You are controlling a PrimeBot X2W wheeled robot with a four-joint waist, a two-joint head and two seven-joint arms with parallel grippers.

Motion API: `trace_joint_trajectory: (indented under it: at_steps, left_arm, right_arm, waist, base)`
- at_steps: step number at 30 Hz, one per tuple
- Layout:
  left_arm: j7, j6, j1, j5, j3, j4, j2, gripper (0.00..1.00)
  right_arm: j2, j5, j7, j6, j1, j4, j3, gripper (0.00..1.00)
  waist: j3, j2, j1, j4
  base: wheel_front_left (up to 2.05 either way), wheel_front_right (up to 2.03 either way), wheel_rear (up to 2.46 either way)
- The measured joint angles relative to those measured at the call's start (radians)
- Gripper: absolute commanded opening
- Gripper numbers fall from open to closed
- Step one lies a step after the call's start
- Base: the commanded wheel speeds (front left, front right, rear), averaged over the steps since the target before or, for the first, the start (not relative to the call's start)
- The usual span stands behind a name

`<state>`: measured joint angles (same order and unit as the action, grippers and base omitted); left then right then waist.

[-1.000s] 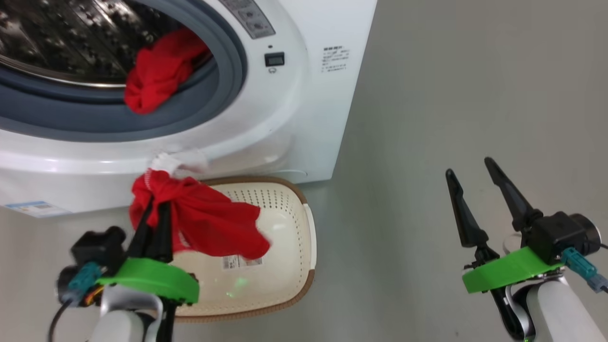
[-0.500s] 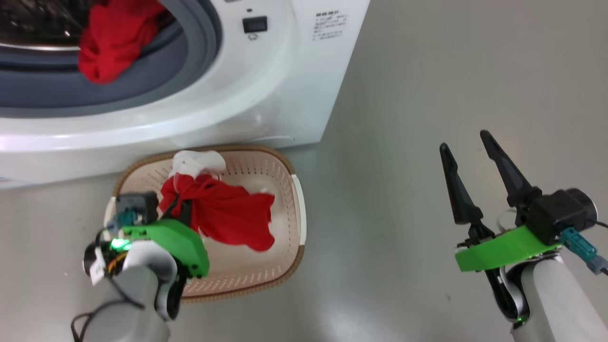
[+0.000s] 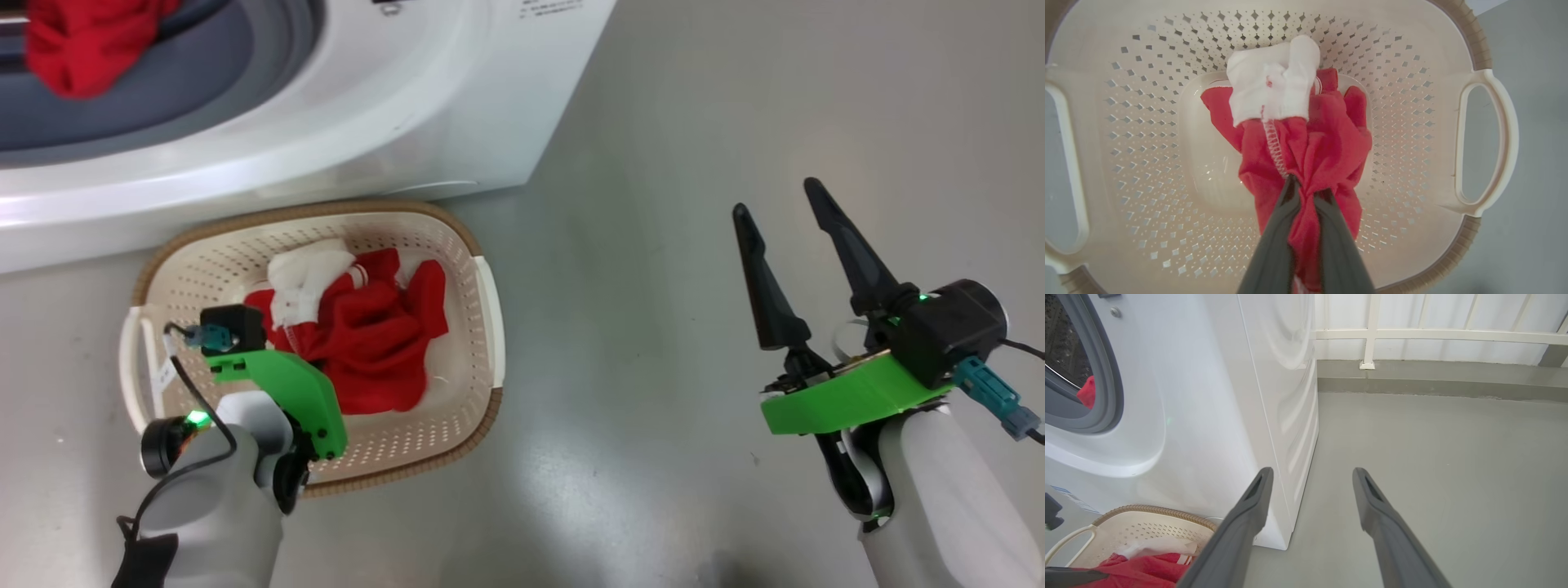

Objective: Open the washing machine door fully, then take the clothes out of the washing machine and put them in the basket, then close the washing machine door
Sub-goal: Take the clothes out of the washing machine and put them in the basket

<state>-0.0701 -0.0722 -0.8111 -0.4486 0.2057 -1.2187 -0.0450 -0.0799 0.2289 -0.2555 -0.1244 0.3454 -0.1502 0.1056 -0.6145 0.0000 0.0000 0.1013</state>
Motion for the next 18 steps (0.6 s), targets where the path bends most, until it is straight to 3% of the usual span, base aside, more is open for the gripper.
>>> trace_joint_trajectory:
  at_steps: [6,8,9,10,18]
  left_arm:
    - [0.005,-0.018,-0.037,-0.002,0.016,-0.038,0.003,0.0]
    - [0.023,-0.018,-0.039,-0.001,0.021,-0.046,0.005,0.37]
    - [0.039,-0.018,-0.039,-0.001,0.023,-0.049,0.005,0.9]
    - [0.054,-0.022,-0.039,-0.001,0.024,-0.051,0.005,1.0]
    - [0.229,-0.034,-0.033,0.0,0.032,-0.054,0.004,1.0]
  right_arm:
    - [0.003,0.0,0.0,0.0,0.009,-0.004,0.005,1.0]
    - [0.002,0.0,0.0,0.0,0.009,-0.008,0.002,1.0]
    - [0.002,0.0,0.0,0.0,0.009,-0.01,0.001,1.0]
    - [0.002,0.0,0.0,0.0,0.009,-0.012,-0.001,1.0]
    - [0.001,0.0,0.0,0.0,0.006,-0.018,-0.002,1.0]
  waist:
    - [-0.016,0.0,0.0,0.021]
    - [-0.014,0.0,0.0,0.023]
    - [-0.011,0.0,0.0,0.023]
    - [-0.006,0.0,0.0,0.023]
    - [0.063,0.0,0.0,0.008]
  base:
    - [0.0,0.0,0.0]
    - [0.0,0.0,0.0]
    - [0.0,0.0,0.0]
    - [0.0,0.0,0.0]
    - [0.0,0.0,0.0]
